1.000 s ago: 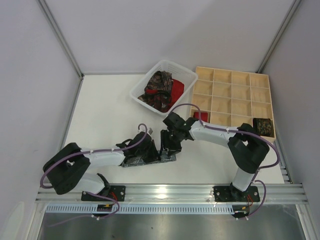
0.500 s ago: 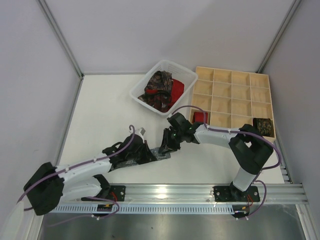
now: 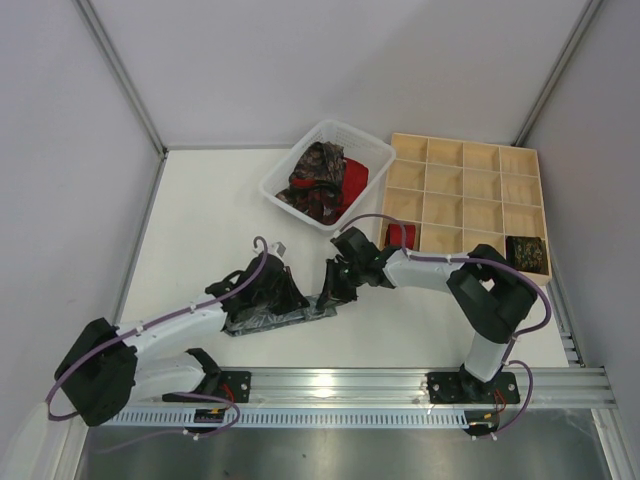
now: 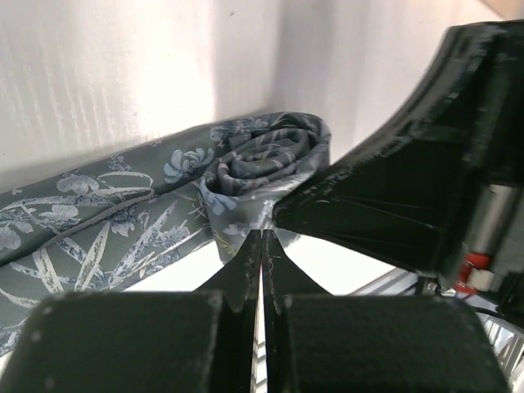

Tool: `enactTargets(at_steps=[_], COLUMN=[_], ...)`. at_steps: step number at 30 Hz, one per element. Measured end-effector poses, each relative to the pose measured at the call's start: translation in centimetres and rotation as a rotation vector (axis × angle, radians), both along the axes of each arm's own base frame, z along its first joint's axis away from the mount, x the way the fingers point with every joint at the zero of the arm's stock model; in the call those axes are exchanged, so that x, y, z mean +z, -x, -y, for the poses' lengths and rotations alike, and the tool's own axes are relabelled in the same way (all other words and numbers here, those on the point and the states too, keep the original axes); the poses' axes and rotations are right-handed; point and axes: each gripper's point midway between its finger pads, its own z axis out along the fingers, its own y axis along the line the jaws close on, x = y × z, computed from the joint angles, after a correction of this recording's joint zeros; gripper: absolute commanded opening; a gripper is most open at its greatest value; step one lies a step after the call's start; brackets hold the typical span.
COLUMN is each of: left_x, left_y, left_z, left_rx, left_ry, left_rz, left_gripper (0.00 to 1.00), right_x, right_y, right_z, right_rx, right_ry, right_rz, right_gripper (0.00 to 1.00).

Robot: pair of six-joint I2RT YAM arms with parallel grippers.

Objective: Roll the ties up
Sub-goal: Roll the tie

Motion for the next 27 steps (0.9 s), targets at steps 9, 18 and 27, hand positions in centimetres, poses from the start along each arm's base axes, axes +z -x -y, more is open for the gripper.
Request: enactTargets(at_steps=[9,18,27], left_x=[-1.9,-2.5,-4.2], left_y=[-1.2,-2.7,-3.0], left_z=[0.1,-0.5,-0.9], left_rx=[0.011,0.028,0.013], left_ry=[-0.013,-0.013,-0.054], left_rz=[-0.036,-0.028,-0.070], left_gripper=[0.01,0.01,0.01], right_x=[0.3,1.3,3.9], right_y=[-0.2,-0.1,-2.2], right_z=[-0.5,0.1,3.5], right_rx=[0.004,0.065,0.066], right_ry=[-0.025,-0.015,-0.009], right_rz=[0.009,0.032,0.101], right_gripper=[0.11,0.47,0.66])
